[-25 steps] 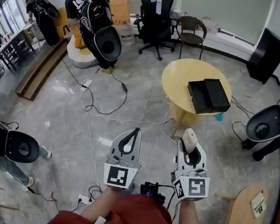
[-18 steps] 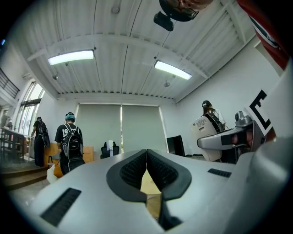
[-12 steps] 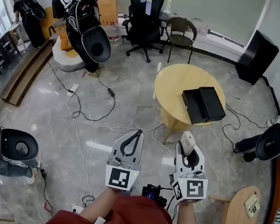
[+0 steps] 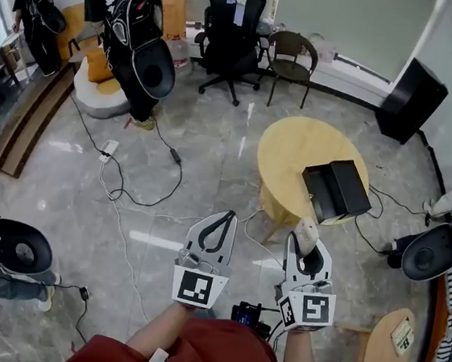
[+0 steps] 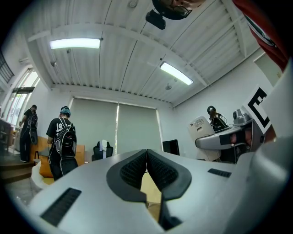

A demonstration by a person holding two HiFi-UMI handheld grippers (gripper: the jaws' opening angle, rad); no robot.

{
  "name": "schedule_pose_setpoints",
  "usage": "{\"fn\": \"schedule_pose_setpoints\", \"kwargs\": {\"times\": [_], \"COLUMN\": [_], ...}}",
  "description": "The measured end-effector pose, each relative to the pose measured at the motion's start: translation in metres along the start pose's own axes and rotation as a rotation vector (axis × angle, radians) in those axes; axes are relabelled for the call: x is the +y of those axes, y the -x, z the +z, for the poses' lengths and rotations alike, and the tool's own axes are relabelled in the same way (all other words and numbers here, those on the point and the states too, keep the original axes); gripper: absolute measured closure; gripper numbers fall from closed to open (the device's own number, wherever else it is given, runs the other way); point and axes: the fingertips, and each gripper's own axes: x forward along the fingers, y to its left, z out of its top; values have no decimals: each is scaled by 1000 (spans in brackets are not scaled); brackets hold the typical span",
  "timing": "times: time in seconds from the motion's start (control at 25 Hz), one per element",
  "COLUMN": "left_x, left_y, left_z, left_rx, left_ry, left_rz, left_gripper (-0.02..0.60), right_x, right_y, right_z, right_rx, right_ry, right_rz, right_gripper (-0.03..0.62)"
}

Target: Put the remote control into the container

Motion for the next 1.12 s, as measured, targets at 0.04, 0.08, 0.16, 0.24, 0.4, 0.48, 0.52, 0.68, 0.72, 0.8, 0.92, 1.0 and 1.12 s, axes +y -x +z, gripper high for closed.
{"fn": "schedule_pose_setpoints", "kwargs": {"times": [0.04, 0.08, 0.16, 0.24, 0.4, 0.48, 0.52, 0.68, 0.72, 0.8, 0.92, 1.0, 1.12], "left_x": [9, 18, 36, 50, 61, 64, 65, 58, 54, 48, 41, 38, 29], "left_y": [-2, -3, -7, -10, -13, -14, -15, -27, -34, -48, -70, -83, -110], "left_z": [-1, -3, -5, -7, -13, -17, -18, -22, -23, -24, -26, -30, -39], "left_rx": [3, 5, 0, 0, 1, 0, -3, 1, -1, -5, -13, -11, 8], "left_ry": [-8, -9, 14, 31, 15, 22, 28, -33, -29, 6, 31, 44, 48], "left_rz": [-5, -8, -8, -12, -38, -47, -51, -83, -85, -77, -65, -62, -77], "left_gripper": [566, 566, 566, 566, 566, 566, 566, 566, 566, 566, 566, 566, 566], "right_x": [4, 9, 19, 27, 33, 34, 34, 22, 15, -1, -23, -36, -60], "right_y": [-7, -15, -29, -41, -51, -53, -54, -58, -60, -66, -78, -86, -99], "right_z": [0, 1, 4, 7, 4, 0, 0, -7, -8, -10, -13, -15, -17], "right_rx": [2, 4, 8, 8, 8, 8, 8, 8, 8, 3, 0, -4, -15], "right_ry": [1, 4, 13, 19, 29, 33, 32, 10, 5, 2, -11, -17, -22], "right_rz": [-4, -6, -11, -17, -34, -45, -51, -77, -80, -78, -80, -81, -89], "right_gripper": [462, 462, 462, 462, 462, 462, 462, 462, 462, 462, 462, 462, 462]}}
